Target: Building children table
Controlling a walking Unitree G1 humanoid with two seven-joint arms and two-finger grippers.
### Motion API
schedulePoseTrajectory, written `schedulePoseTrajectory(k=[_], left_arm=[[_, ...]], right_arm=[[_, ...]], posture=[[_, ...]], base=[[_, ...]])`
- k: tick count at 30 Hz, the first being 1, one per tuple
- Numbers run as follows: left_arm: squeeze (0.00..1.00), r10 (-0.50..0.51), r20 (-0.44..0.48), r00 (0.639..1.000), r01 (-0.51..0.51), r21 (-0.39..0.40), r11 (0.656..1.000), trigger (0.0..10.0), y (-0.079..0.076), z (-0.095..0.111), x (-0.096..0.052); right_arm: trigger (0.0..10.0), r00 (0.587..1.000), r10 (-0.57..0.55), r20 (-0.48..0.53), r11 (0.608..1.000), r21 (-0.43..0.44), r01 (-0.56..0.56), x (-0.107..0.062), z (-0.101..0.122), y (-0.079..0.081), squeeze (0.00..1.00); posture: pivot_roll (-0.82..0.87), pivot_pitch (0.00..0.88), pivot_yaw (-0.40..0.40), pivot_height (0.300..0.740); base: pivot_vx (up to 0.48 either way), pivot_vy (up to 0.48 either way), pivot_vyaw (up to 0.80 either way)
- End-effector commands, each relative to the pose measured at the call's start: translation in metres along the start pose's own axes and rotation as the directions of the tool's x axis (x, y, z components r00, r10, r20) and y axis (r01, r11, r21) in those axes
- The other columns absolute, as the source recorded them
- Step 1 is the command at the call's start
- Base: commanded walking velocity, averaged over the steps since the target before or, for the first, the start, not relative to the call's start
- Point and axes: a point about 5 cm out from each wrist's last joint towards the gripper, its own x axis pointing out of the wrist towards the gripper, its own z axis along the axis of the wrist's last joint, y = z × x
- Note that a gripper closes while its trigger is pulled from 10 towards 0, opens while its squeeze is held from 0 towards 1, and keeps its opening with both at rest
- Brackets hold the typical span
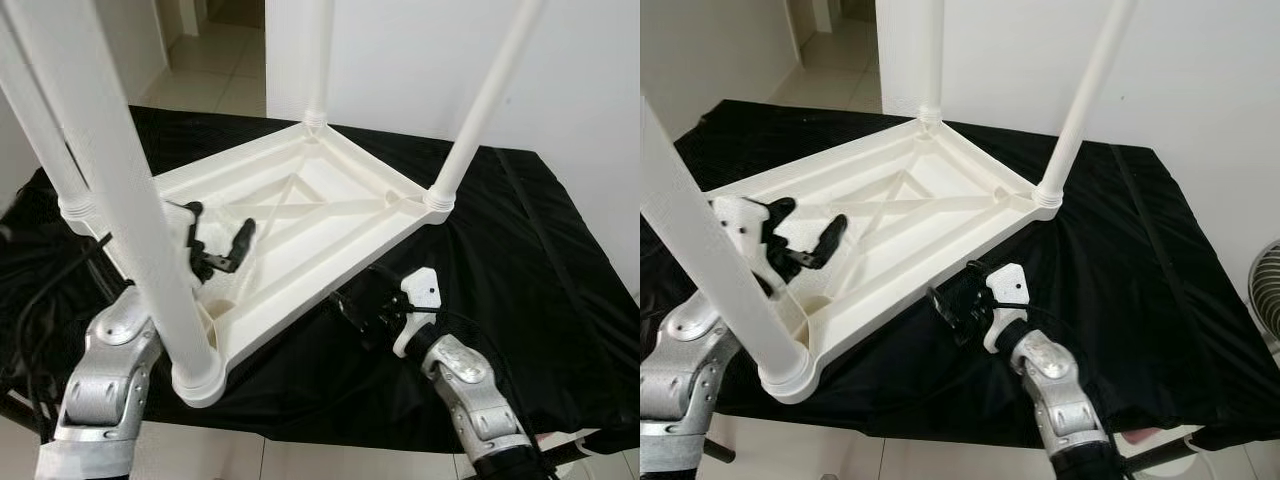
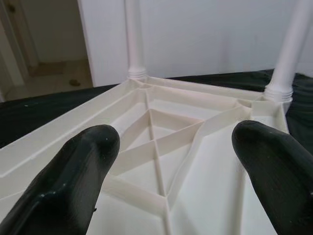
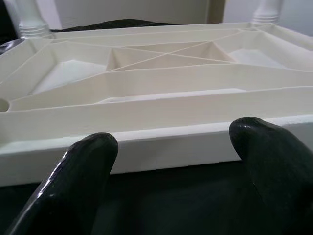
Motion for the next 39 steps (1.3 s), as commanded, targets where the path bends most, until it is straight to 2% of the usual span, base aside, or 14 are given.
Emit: schedulePoseTrajectory(k=[1,7,14,17,19,22,24,27,31,32,33,34,36,39], left_arm=[[0.00,0.022,0.004,1.000,-0.022,0.013,1.000,10.0,-0.005,0.003,0.003],[0.00,0.031,0.002,1.000,-0.031,-0.005,1.000,10.0,-0.018,0.004,0.012],[0.00,0.043,-0.002,0.999,-0.043,0.000,0.999,10.0,-0.016,0.005,0.013],[0.00,-0.007,-0.040,0.999,0.011,0.106,0.994,10.0,0.004,-0.001,0.008],[0.00,-0.100,-0.094,0.991,0.117,0.199,0.973,10.0,0.023,-0.004,0.002],[0.00,-0.135,-0.117,0.984,0.158,0.224,0.962,10.0,0.028,-0.005,0.000],[0.00,-0.244,-0.163,0.956,0.277,0.229,0.933,10.0,0.032,-0.008,-0.007],[0.00,-0.327,-0.197,0.924,0.365,0.202,0.909,10.0,0.032,-0.011,-0.014],[0.00,-0.362,-0.210,0.908,0.401,0.190,0.896,10.0,0.032,-0.012,-0.017],[0.00,-0.394,-0.222,0.892,0.433,0.166,0.886,10.0,0.032,-0.013,-0.019],[0.00,-0.482,-0.272,0.833,0.524,0.105,0.845,10.0,0.033,-0.019,-0.028],[0.00,-0.516,-0.305,0.801,0.562,0.081,0.823,10.0,0.034,-0.023,-0.033],[0.00,-0.548,-0.336,0.766,0.602,0.077,0.795,10.0,0.036,-0.028,-0.037],[0.00,-0.562,-0.343,0.753,0.621,0.089,0.779,10.0,0.036,-0.030,-0.039]], right_arm=[[10.0,1.000,-0.016,-0.011,1.000,-0.005,0.016,-0.003,-0.001,-0.003,0.00],[10.0,0.999,-0.053,-0.005,0.999,-0.003,0.053,-0.004,0.001,-0.006,0.00],[10.0,0.999,-0.039,-0.013,0.999,0.005,0.039,-0.006,0.003,-0.005,0.00],[10.0,0.999,-0.029,-0.018,1.000,0.004,0.029,-0.006,0.003,-0.004,0.00],[10.0,1.000,-0.024,-0.019,1.000,0.001,0.024,-0.005,0.003,-0.005,0.00],[10.0,1.000,-0.024,-0.020,1.000,0.002,0.024,-0.004,0.003,-0.005,0.00],[10.0,0.999,-0.024,-0.022,1.000,-0.002,0.024,-0.005,0.004,-0.006,0.00],[10.0,0.999,-0.029,-0.023,1.000,-0.001,0.029,-0.006,0.004,-0.006,0.00],[10.0,0.999,-0.034,-0.025,0.999,0.001,0.034,-0.007,0.004,-0.006,0.00],[10.0,0.999,-0.035,-0.026,0.999,0.001,0.035,-0.008,0.003,-0.006,0.00],[10.0,0.999,-0.033,-0.030,0.999,0.001,0.033,-0.009,0.002,-0.005,0.00],[10.0,0.999,-0.032,-0.031,0.999,0.001,0.032,-0.009,0.002,-0.004,0.00],[10.0,0.999,-0.030,-0.032,1.000,0.001,0.030,-0.009,0.002,-0.004,0.00],[10.0,0.999,-0.029,-0.032,1.000,0.001,0.029,-0.009,0.002,-0.003,0.00]], posture=[[0.10,0.100,-0.016,0.740],[0.09,0.102,-0.003,0.740],[0.09,0.102,-0.005,0.740],[0.10,0.101,-0.013,0.740],[0.10,0.100,-0.016,0.740],[0.10,0.099,-0.016,0.740],[0.09,0.096,-0.013,0.740],[0.08,0.095,-0.011,0.740],[0.08,0.095,-0.011,0.740],[0.08,0.093,-0.008,0.740],[0.08,0.091,-0.009,0.740],[0.07,0.089,-0.010,0.740],[0.07,0.088,-0.010,0.740],[0.07,0.087,-0.010,0.740]], base=[[0.000,0.000,0.00],[0.000,0.000,0.00],[0.000,0.000,0.00],[0.000,0.000,0.00],[0.000,0.000,0.00],[0.000,0.000,0.00],[0.000,0.000,0.00],[0.000,0.000,0.00],[0.000,0.000,0.00],[0.000,0.000,0.00],[0.000,0.000,0.00],[0.000,0.000,0.00],[0.000,0.000,0.00],[0.000,0.000,0.00]])
